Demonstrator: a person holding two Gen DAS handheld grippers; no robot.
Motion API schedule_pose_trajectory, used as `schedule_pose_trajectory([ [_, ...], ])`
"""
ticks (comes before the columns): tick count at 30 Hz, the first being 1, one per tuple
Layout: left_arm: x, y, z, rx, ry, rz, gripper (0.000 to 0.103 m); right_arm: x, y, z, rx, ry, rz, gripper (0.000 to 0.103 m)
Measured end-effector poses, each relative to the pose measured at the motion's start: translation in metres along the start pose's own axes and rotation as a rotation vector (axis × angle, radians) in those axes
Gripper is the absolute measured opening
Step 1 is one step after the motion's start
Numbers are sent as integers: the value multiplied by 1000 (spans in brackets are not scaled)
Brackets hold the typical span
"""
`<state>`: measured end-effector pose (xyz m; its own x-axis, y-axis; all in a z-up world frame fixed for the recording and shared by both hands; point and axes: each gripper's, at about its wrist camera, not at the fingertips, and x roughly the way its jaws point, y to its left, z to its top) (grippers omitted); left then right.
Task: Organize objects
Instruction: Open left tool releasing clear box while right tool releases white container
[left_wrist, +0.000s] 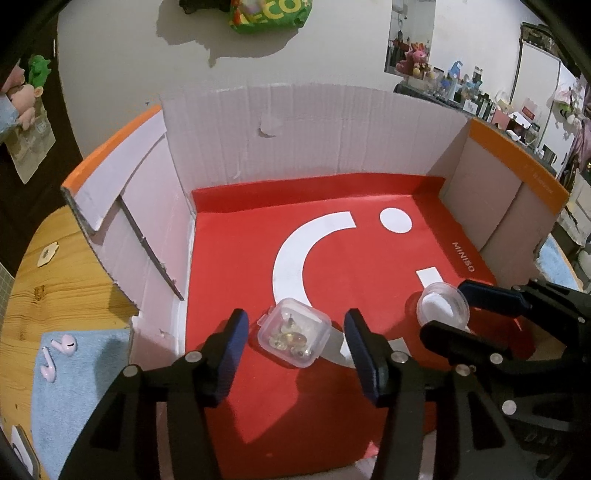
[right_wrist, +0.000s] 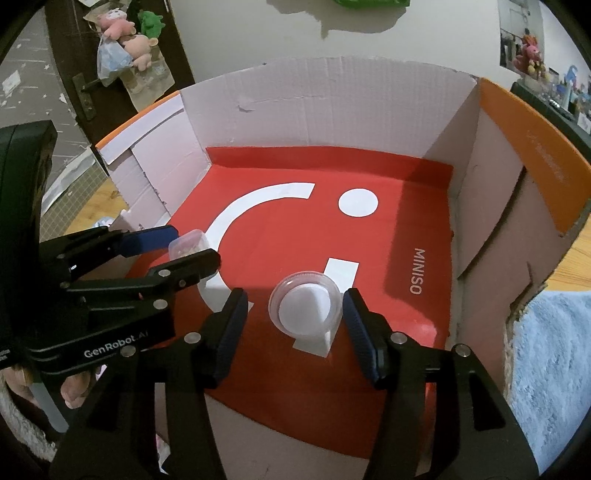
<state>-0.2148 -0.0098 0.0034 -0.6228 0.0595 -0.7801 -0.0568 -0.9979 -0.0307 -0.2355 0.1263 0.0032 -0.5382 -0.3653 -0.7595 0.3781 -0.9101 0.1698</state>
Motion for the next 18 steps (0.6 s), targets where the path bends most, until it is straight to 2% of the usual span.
schedule_pose_trajectory([
  [4,-5,-6,0,14,-13,15,63,-5,1,1,-5,-14,-5,53],
  [6,-9,-8,0,19,-24,30,69,-8,2,2,-8,-23,-7,55],
  [13,-22,-9,0,19,-59,43,70,-16,4,2,-17,-40,-10,57],
  [18,-27,-8,-4,14,-65,41,71,-22,8,-1,-17,-52,-1,64],
])
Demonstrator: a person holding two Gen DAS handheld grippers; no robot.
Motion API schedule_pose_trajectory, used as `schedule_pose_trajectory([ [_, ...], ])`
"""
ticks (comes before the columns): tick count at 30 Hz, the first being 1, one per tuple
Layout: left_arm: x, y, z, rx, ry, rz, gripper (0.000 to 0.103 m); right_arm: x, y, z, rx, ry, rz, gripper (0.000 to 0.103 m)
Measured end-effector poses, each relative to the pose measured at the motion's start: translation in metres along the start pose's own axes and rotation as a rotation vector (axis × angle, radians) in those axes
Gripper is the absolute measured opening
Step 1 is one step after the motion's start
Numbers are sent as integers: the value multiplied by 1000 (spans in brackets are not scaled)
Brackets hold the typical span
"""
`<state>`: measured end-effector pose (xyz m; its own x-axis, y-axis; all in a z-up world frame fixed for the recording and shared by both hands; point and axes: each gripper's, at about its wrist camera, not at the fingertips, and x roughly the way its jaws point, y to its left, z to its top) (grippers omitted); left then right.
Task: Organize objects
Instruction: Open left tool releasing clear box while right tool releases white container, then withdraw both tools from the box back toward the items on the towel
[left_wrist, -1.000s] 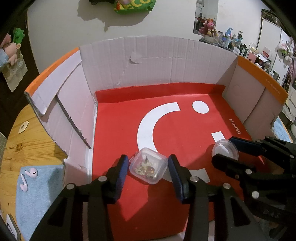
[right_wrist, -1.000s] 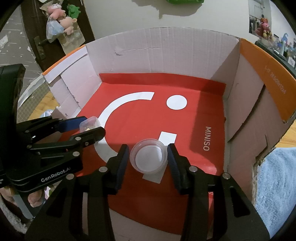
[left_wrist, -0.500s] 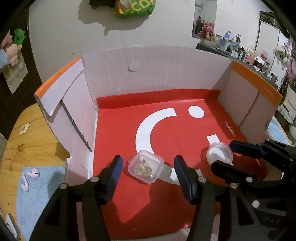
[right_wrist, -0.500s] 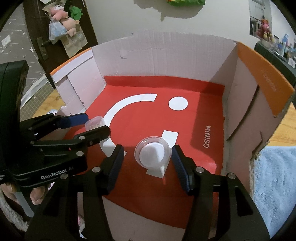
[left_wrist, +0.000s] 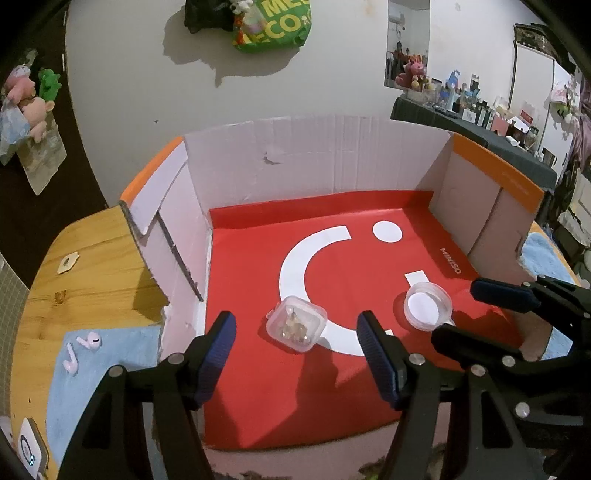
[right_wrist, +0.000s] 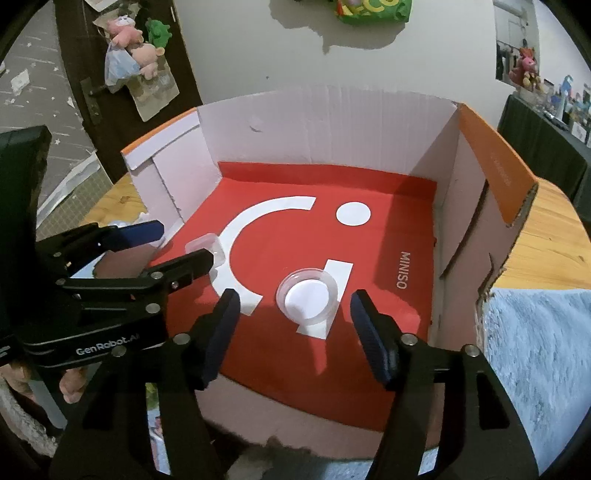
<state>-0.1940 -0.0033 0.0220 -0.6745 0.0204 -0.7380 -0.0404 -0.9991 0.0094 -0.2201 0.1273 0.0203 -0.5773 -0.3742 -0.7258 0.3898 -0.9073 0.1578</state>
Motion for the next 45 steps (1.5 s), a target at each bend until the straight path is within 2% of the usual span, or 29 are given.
schedule_pose_trajectory([
  [7,-15,-4,-3,2,-35,9,78,-13,3,-7,14,-32,12,65],
  [8,-16,-4,-4,3,-37,11,79,-16,3,-9,14,-39,13,68],
  [9,-17,-5,-4,5,-39,13,80,-18,4,-10,12,-46,11,75],
  [11,-21,-7,-6,5,-45,18,84,-23,5,-12,16,-62,-5,79],
  [20,-32,-13,-14,2,-62,30,90,-40,4,-23,37,-89,-4,79],
  [27,-45,-13,-23,-28,-85,24,98,-54,9,-31,26,-126,-17,85],
  [30,-50,-11,-27,-38,-95,21,98,-58,11,-34,16,-137,-28,91],
  [34,-55,-6,-31,-59,-99,15,103,-63,14,-37,11,-147,-40,91],
  [45,-69,-5,-47,-77,-105,1,103,-68,19,-55,23,-148,-28,96],
])
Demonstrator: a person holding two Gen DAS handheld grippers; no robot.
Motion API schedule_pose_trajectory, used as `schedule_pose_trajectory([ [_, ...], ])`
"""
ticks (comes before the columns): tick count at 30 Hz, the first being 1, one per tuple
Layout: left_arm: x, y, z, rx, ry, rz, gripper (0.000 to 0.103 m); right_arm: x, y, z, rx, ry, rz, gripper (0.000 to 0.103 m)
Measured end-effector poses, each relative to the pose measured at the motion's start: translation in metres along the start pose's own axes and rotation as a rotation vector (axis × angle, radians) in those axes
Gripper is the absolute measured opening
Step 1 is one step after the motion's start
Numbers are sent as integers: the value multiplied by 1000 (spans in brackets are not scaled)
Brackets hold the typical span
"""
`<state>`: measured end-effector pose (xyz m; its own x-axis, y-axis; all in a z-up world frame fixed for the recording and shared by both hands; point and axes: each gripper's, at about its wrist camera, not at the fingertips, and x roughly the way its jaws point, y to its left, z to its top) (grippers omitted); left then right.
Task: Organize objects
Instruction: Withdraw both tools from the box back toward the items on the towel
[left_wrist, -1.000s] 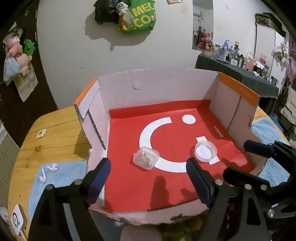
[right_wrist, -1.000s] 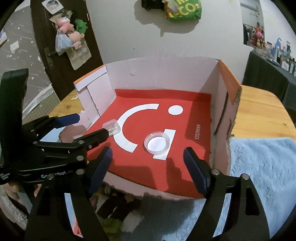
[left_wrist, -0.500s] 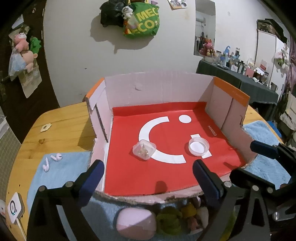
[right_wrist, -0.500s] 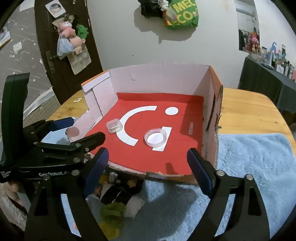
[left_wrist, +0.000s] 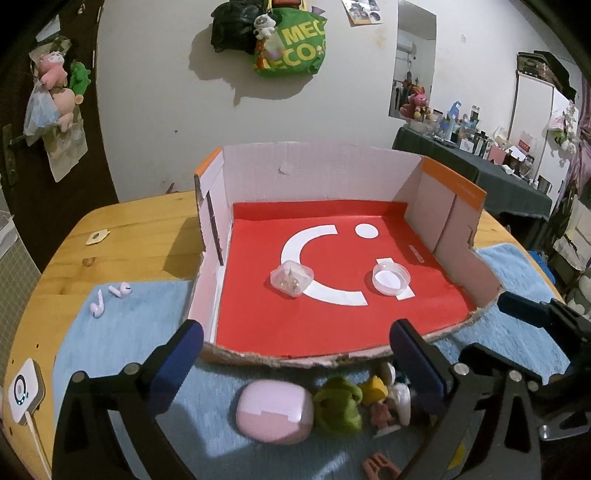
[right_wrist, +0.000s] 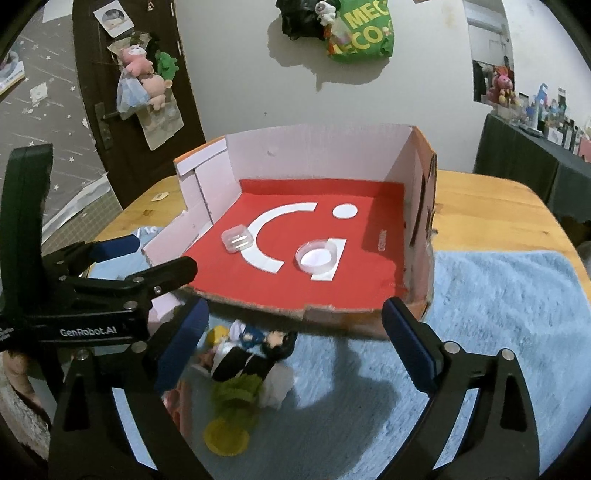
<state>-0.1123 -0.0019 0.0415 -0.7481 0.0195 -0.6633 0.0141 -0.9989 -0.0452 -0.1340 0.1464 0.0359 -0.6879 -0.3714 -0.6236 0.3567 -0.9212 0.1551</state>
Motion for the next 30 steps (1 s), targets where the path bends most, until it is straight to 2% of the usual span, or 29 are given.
schedule_pose_trajectory([
  [13,-12,-4,-15,1,-5,1,103,-14,1,-17,29,-11,7,96],
  [30,-14,-11,-30,4,30,-18,103,-27,-3,-34,76,-5,15,96],
])
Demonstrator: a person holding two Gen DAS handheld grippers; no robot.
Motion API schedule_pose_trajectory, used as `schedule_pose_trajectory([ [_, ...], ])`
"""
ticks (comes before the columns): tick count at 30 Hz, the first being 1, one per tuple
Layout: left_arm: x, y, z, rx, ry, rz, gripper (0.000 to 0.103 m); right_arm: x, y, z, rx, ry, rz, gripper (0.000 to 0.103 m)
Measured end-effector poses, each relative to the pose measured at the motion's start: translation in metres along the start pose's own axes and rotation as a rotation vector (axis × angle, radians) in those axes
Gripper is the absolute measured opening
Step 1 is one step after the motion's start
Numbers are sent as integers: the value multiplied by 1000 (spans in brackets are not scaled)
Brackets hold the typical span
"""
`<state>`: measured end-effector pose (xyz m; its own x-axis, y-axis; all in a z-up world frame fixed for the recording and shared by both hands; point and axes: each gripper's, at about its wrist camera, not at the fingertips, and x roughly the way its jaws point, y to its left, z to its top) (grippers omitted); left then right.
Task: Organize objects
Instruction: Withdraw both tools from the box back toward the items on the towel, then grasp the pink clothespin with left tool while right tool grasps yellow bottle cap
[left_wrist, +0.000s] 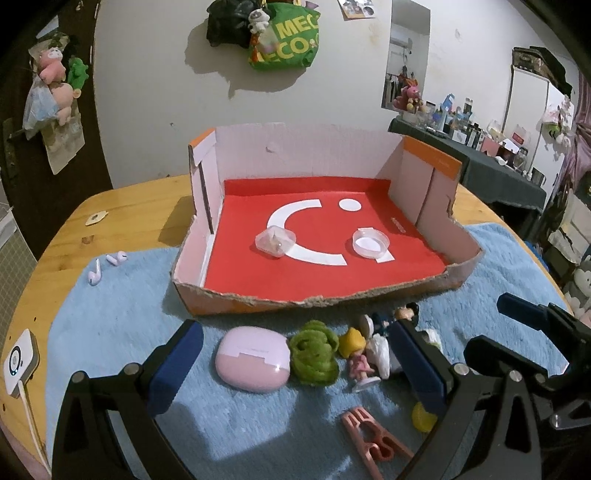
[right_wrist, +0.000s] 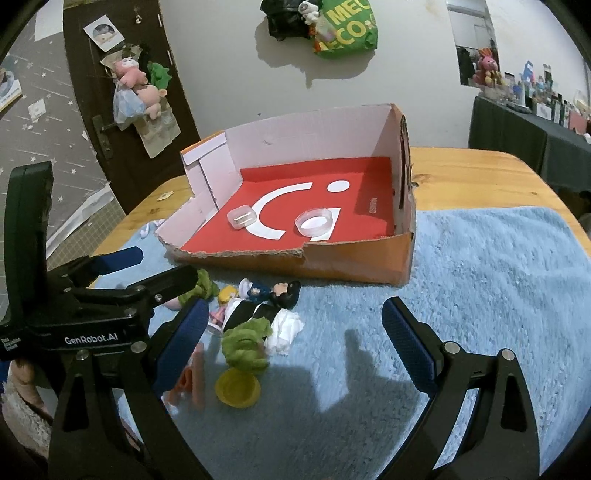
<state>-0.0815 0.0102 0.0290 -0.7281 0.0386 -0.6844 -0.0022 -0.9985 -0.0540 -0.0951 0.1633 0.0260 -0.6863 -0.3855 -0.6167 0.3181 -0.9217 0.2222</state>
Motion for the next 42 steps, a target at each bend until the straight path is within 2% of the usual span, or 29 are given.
schedule_pose_trajectory([
  [15,-5,-7,-19,17,28,-11,103,-9,3,-15,7,19,2,96],
  [29,-8,-13,-38,32,49,-31,103,-17,8,-31,-26,33,-50,96],
  [31,-8,-12,-41,29,53,-37,103,-17,7,-33,-23,35,-49,94],
  [33,-9,-12,-43,24,58,-46,101,-17,6,-34,-20,39,-48,84],
  [34,-9,-12,-45,21,62,-55,100,-17,5,-35,-19,42,-45,82],
  [37,-9,-15,-51,26,76,-74,95,-16,5,-38,-19,53,-35,79],
  [39,-9,-17,-55,36,83,-74,90,-17,5,-40,-21,57,-27,71],
  [42,-10,-21,-61,45,91,-82,86,-17,7,-43,-29,67,-13,66],
])
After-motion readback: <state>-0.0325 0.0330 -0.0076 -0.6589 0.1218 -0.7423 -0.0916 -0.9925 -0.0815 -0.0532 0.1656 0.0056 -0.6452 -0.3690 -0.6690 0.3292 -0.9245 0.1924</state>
